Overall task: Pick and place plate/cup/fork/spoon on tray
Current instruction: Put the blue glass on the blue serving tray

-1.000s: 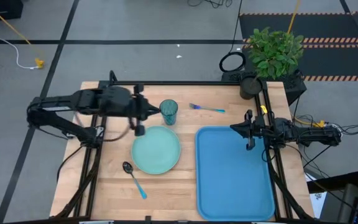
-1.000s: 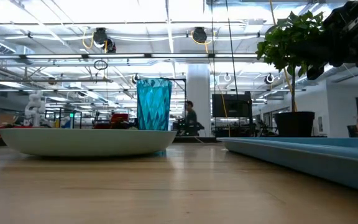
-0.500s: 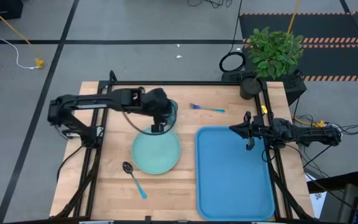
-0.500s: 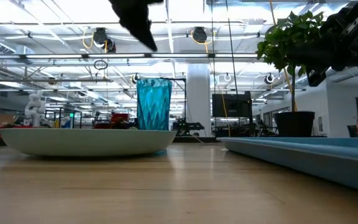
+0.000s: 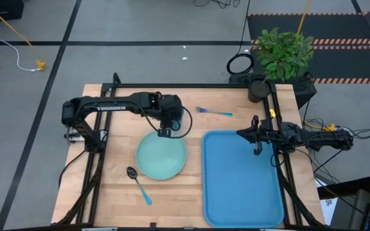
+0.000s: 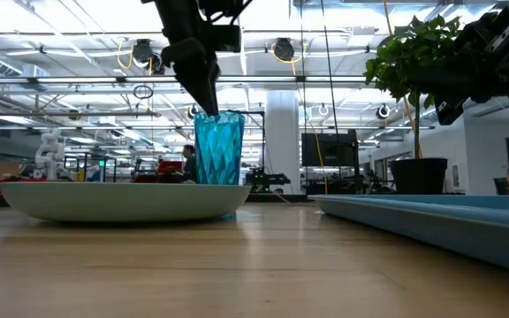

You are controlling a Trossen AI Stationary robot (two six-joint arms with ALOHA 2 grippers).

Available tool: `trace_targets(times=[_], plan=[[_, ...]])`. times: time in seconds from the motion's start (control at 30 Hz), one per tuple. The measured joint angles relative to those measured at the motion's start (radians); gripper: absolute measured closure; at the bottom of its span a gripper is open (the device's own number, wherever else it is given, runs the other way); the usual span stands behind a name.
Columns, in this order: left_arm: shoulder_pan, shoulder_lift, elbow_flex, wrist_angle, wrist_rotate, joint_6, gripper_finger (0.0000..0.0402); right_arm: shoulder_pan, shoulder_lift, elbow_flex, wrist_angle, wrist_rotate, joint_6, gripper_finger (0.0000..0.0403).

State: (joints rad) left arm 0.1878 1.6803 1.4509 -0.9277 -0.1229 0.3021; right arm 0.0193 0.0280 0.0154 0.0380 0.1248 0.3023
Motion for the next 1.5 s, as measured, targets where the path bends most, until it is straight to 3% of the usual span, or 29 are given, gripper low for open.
trace_targets(times=[0.3, 0.6, 0.83, 1.17, 1.37, 1.5], plan=[[-0.005, 0.019, 0.000, -0.009, 0.018, 0.013, 0.0254, 0.000, 0.002, 0.000, -0.001, 0.000, 0.000, 0.0403], [-0.023, 0.019, 0.000, -0.008, 0.024, 0.009, 0.0389, 0.000, 0.002, 0.000, 0.000, 0.002, -0.007, 0.0403], [-0.072, -0.025, 0.040, 0.010, 0.016, 0.005, 0.0389, 0.000, 0.002, 0.000, 0.017, 0.008, -0.008, 0.0403], [-0.225, -0.026, 0.272, 0.044, -0.030, 0.025, 0.0394, 0.000, 0.010, 0.004, 0.019, 0.030, -0.049, 0.0403], [-0.357, -0.016, 0.375, 0.067, -0.137, 0.027, 0.0390, 0.002, 0.035, 0.105, -0.166, 0.005, -0.109, 0.0403], [-0.410, 0.022, 0.418, 0.075, -0.151, 0.018, 0.0394, 0.002, 0.065, 0.197, -0.261, 0.007, -0.109, 0.0403]])
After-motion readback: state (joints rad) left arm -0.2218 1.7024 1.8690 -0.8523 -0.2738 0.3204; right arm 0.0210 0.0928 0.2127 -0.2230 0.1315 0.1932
